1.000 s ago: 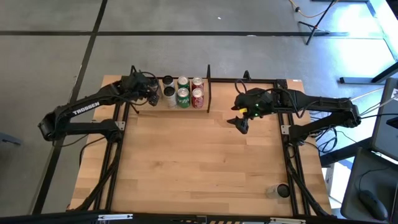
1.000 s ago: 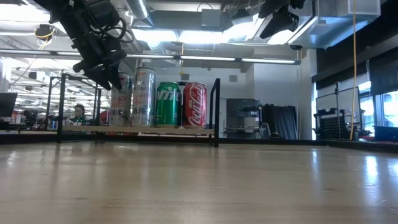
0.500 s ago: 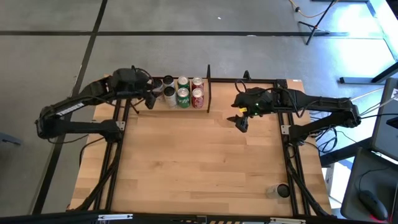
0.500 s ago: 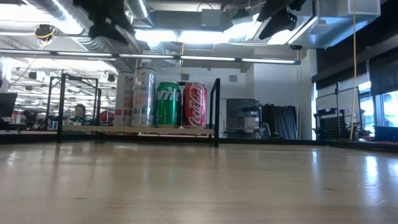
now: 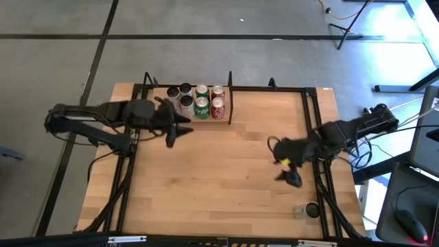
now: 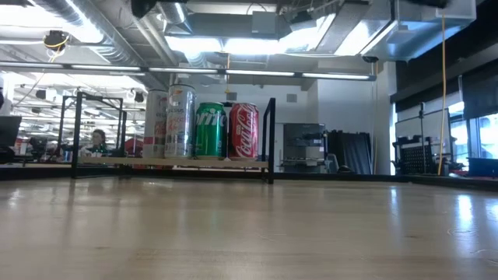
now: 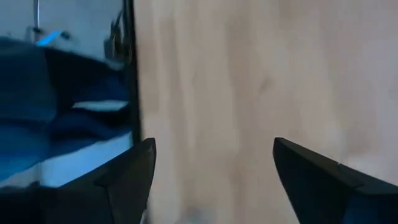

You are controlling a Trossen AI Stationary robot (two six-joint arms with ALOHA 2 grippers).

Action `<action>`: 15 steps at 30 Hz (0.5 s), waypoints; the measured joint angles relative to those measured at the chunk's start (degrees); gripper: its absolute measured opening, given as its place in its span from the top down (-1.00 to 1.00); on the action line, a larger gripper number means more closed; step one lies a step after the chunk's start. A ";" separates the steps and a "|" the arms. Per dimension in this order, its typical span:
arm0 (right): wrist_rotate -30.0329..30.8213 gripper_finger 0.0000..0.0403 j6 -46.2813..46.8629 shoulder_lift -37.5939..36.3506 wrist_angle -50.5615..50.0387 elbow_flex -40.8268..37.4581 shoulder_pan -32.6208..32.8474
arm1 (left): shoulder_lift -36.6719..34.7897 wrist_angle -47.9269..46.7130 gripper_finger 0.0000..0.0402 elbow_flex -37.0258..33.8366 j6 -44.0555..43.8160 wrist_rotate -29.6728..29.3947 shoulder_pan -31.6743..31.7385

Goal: Place canned beverage on shelf
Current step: Put the white-pink soda can on the shelf aligned with the other white-pink soda can

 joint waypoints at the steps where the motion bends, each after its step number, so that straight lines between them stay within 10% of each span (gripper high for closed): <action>1: -0.72 -0.54 3.26 0.00 -1.29 0.00 1.65 | 0.97 0.87 -0.05 0.00 -0.27 -0.71 -1.17; 15: -4.86 -0.54 40.30 -0.02 -4.11 0.00 25.86 | 12.49 3.94 -0.05 0.00 -4.94 -1.79 -7.74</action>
